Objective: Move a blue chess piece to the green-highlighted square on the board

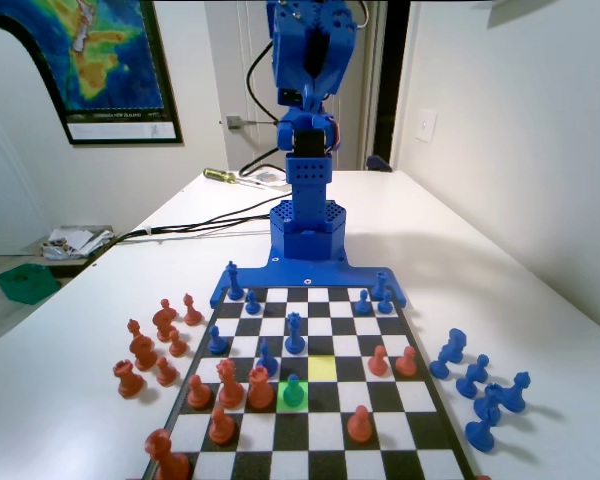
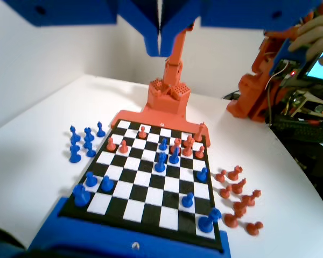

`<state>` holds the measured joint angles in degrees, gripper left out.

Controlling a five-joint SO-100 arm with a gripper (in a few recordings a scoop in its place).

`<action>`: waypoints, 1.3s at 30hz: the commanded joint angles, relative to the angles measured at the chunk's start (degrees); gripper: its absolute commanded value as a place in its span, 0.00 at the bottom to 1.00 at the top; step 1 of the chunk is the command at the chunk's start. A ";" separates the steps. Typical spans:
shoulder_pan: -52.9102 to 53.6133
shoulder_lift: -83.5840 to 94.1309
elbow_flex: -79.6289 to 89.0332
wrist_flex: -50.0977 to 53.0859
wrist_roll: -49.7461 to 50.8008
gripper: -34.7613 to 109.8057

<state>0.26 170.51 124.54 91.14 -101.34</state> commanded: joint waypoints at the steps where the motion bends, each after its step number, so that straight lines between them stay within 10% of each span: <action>1: 0.79 2.02 0.26 -0.53 -0.18 0.25; 39: 1.85 4.57 0.35 -1.14 -0.18 0.25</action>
<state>1.85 174.90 124.54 91.05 -101.16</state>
